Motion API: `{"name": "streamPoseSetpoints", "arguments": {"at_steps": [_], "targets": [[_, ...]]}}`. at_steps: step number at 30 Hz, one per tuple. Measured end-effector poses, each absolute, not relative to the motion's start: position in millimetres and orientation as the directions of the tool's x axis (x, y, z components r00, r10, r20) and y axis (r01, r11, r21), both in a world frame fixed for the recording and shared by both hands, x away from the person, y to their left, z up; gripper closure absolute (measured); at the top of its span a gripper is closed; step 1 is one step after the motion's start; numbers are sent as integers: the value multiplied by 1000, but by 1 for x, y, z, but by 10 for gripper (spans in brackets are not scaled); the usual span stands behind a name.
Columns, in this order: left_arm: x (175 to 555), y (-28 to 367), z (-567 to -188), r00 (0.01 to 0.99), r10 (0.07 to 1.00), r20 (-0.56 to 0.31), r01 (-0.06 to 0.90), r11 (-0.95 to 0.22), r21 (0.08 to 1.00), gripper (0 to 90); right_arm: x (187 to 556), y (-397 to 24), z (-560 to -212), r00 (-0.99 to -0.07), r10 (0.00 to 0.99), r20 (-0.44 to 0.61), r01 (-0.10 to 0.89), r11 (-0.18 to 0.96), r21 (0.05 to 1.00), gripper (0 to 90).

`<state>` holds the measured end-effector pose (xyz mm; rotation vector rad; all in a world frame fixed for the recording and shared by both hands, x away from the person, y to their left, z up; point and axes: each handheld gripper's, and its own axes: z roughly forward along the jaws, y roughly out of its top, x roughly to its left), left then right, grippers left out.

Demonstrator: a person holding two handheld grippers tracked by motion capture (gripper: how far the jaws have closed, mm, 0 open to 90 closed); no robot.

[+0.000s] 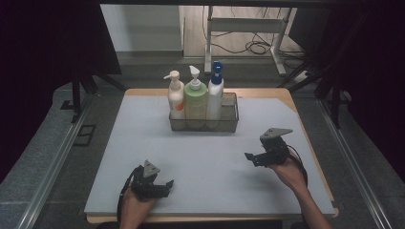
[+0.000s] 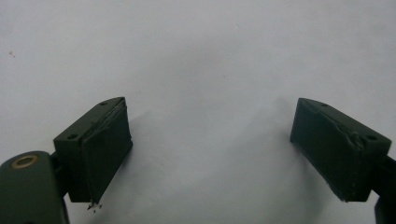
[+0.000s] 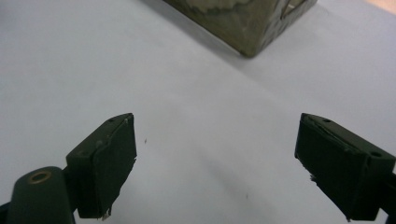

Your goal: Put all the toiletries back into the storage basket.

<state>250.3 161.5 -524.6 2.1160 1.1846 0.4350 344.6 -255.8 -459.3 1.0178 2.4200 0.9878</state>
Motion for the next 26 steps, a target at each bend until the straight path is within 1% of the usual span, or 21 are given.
{"name": "streamPoseSetpoints", "arguments": {"at_steps": [11,19,20,22,26], "targets": [[250,161,-525,533,846,-32,624,-367,690,117,322,-271,-493,-667,744,-29,526,499,689,28],[250,161,-525,533,846,-30,623,-368,690,118,314,-276,-516,-663,748,-12,554,503,663,20],[250,161,-525,533,846,-30,623,-368,690,118,314,-276,-518,-664,748,-13,554,504,663,0],[250,161,-525,533,846,-30,623,-368,690,118,313,-279,-522,-655,755,6,553,474,686,0],[250,161,-525,532,846,-31,624,-367,690,118,312,-280,-523,-657,754,-2,543,475,693,0]]}}
